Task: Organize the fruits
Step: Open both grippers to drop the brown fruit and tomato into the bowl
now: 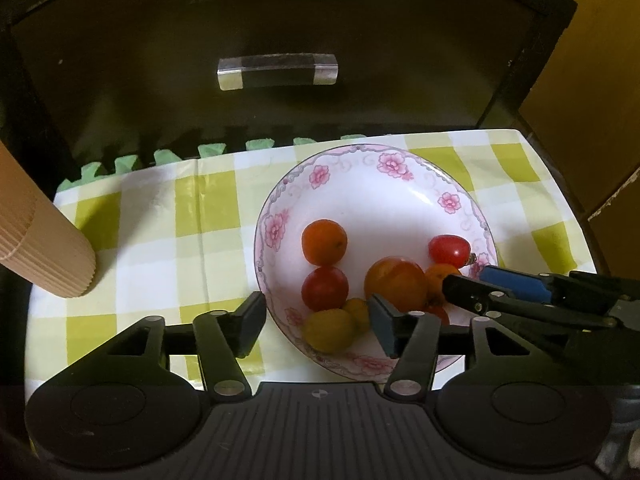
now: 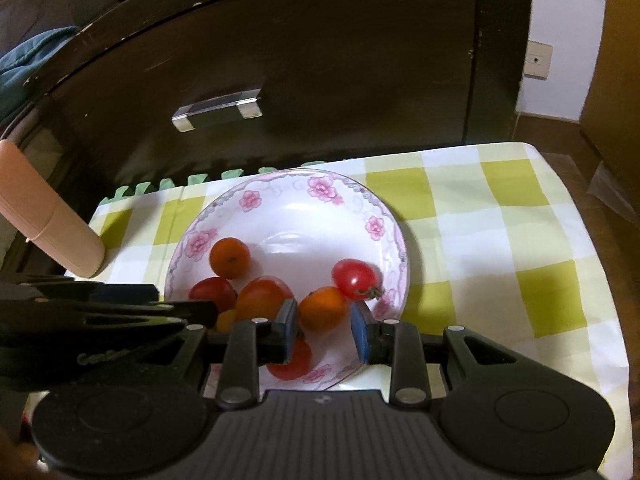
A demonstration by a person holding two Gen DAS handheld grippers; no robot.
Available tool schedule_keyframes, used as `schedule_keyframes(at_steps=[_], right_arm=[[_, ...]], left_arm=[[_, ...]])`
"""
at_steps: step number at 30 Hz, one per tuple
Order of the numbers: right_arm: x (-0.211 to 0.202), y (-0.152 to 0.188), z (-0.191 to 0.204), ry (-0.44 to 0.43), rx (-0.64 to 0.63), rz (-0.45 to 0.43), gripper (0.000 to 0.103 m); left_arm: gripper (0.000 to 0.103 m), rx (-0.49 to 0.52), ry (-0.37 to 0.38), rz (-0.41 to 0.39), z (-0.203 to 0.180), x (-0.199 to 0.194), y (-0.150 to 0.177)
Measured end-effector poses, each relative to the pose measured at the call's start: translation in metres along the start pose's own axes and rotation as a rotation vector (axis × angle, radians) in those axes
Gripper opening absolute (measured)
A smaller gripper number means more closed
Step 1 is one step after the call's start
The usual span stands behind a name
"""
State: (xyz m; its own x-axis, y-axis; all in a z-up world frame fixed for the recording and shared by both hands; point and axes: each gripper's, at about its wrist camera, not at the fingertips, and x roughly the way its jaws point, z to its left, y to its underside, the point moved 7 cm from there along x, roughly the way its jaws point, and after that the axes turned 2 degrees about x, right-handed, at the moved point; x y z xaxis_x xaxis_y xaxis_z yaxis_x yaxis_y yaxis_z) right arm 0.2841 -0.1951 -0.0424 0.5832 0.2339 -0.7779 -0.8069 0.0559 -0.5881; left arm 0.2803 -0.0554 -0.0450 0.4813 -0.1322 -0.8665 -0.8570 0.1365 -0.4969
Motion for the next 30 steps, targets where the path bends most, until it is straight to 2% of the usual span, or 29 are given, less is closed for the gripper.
schedule_keyframes(at_steps=[13,30], right_arm=[[-0.016,0.000,0.000,0.008,0.005,-0.024,0.031],[-0.039,0.015,0.006,0.019,-0.025,-0.034,0.031]], left_arm=[[0.075,0.018,-0.011,-0.028,-0.002,-0.018,0.004],[0.075,0.043,-0.023,-0.039,-0.008,-0.037,0.022]])
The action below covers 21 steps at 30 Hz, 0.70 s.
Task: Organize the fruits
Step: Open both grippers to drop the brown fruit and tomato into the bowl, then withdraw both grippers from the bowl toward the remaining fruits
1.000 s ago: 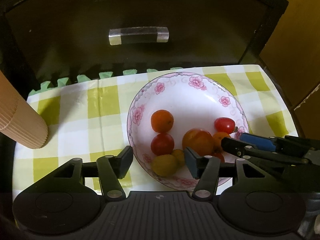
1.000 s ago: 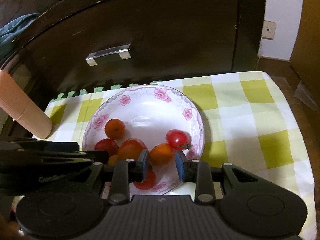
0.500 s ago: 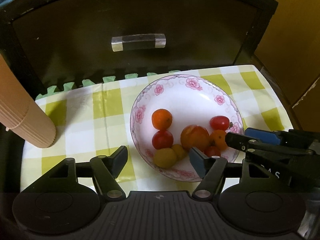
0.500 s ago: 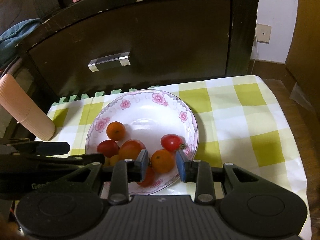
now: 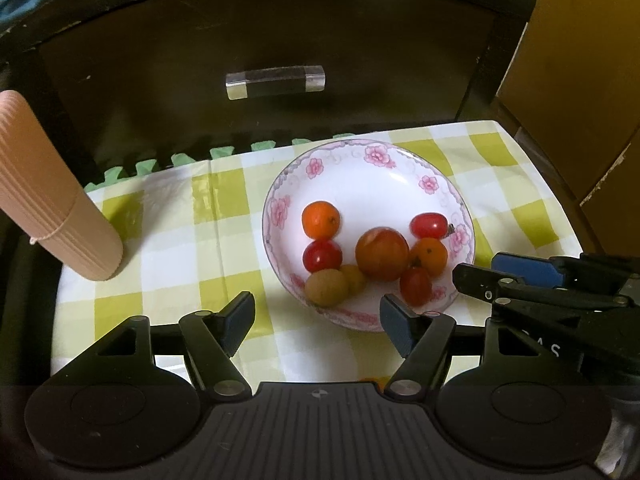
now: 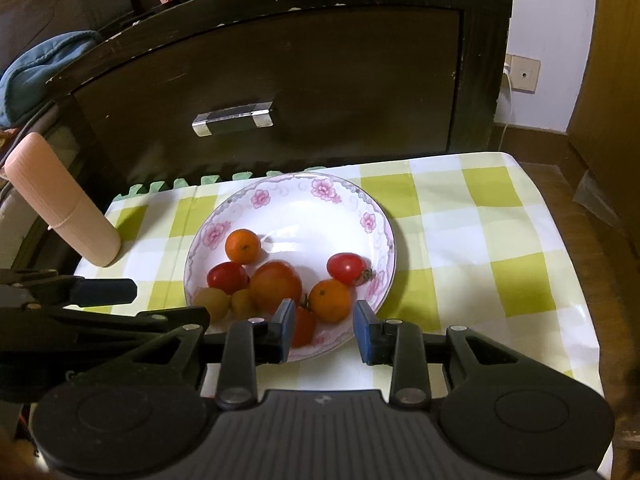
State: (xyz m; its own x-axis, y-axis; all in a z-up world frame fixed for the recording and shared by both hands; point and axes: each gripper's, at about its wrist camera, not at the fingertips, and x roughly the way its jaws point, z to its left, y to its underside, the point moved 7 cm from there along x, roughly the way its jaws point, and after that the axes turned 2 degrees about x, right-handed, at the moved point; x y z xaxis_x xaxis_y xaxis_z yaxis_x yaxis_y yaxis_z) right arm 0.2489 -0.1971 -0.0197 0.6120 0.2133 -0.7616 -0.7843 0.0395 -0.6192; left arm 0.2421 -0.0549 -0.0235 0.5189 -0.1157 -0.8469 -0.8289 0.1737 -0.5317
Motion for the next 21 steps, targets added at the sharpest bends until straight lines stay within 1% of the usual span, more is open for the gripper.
schedule_keyframes(at_steps=[6,21], right_arm=[[-0.009,0.012,0.003,0.002,-0.001,0.004,0.031],[-0.023,0.041,0.008,0.007,-0.007,0.036,0.031]], left_arm=[[0.075,0.022,-0.017,-0.003,-0.003,-0.010,0.013],[0.075,0.046,-0.023,0.025,-0.006,-0.020,0.040]])
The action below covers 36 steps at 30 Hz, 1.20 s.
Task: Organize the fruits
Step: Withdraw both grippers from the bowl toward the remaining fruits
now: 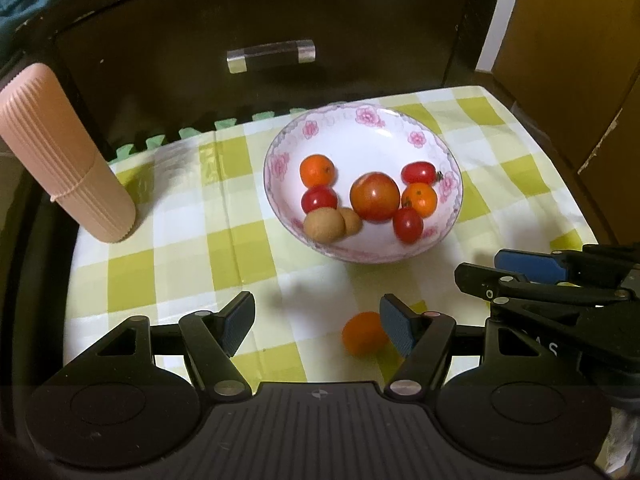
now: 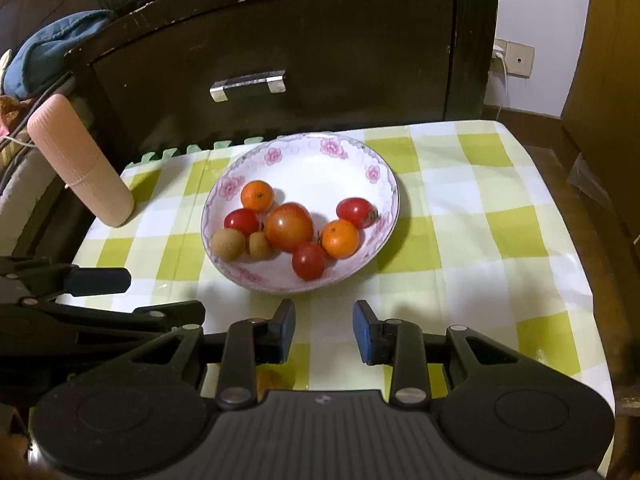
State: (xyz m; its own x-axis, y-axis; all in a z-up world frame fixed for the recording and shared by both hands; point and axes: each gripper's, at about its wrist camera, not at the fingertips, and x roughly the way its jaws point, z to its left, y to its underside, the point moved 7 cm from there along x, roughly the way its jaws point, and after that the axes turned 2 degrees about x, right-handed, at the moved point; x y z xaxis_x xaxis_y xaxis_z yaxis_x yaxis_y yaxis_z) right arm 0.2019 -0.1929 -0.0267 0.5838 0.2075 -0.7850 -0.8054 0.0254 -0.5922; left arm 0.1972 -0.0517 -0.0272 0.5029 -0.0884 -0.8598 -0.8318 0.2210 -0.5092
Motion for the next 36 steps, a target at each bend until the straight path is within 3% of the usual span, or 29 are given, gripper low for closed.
schedule_keyframes(at_steps=[17,36], right_arm=[[0.002,0.030,0.012,-0.034,-0.004,0.073,0.031],[0.024,0.046,0.021,-0.060,-0.024,0.155,0.034]], left_arm=[[0.077,-0.019,0.020,0.070,0.010,0.000,0.025],[0.083,-0.016,-0.027,0.079,0.023,0.003,0.031]])
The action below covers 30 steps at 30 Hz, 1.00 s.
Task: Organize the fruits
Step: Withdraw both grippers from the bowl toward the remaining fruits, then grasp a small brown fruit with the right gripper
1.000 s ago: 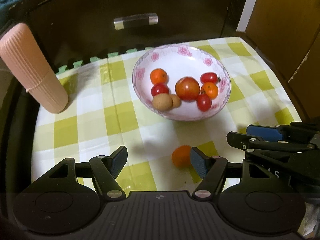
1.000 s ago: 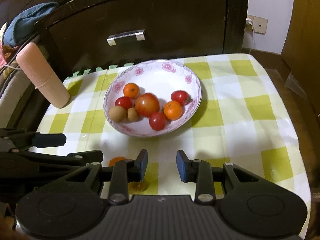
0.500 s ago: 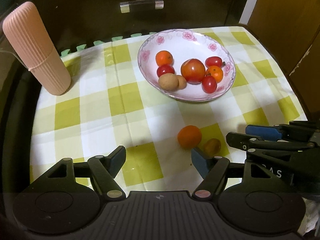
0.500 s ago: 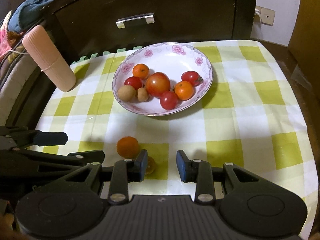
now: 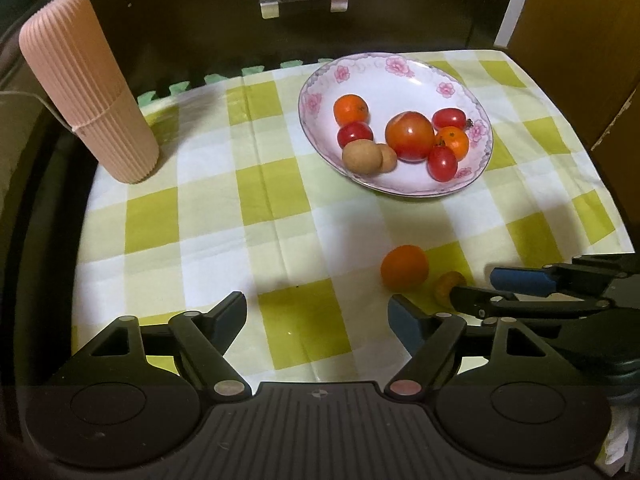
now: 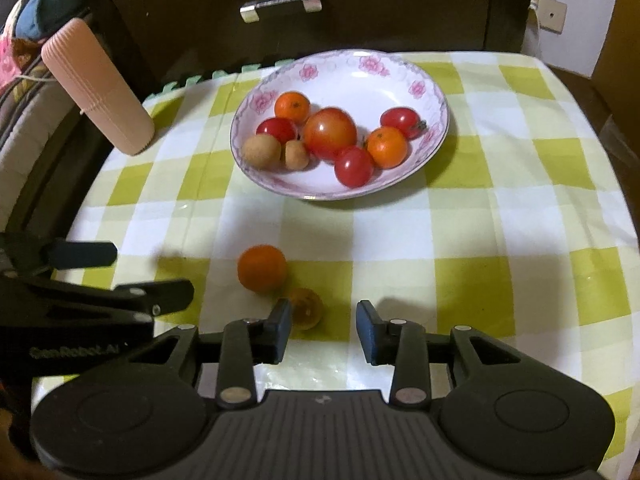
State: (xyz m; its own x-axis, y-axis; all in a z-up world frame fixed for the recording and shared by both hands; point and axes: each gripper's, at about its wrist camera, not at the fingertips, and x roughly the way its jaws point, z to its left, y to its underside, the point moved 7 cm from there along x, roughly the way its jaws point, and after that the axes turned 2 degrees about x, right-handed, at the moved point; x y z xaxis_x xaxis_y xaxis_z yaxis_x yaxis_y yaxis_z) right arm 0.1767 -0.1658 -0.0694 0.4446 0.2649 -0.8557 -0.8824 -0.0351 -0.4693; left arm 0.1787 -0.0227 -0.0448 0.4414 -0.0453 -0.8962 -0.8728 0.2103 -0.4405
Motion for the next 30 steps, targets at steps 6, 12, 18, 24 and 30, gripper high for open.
schedule_keyframes(at_steps=[6,12,18,24,30], right_arm=[[0.007,-0.001,0.002,-0.009,0.001,0.000,0.034],[0.009,0.001,0.004,-0.028,-0.019,0.005,0.033],[0.011,0.006,0.009,-0.048,-0.037,0.011,0.030],[0.011,0.009,0.016,-0.063,-0.077,0.017,0.022],[0.008,0.011,0.003,-0.059,-0.057,0.009,0.022]], left_arm=[[0.083,-0.001,-0.010,-0.010,0.002,-0.001,-0.002],[0.083,0.006,-0.022,-0.010,0.001,0.001,-0.002],[0.084,0.018,-0.017,-0.007,-0.002,0.003,-0.002],[0.084,0.033,-0.022,0.004,-0.004,0.010,-0.003],[0.084,0.045,-0.019,0.007,-0.010,0.013,-0.005]])
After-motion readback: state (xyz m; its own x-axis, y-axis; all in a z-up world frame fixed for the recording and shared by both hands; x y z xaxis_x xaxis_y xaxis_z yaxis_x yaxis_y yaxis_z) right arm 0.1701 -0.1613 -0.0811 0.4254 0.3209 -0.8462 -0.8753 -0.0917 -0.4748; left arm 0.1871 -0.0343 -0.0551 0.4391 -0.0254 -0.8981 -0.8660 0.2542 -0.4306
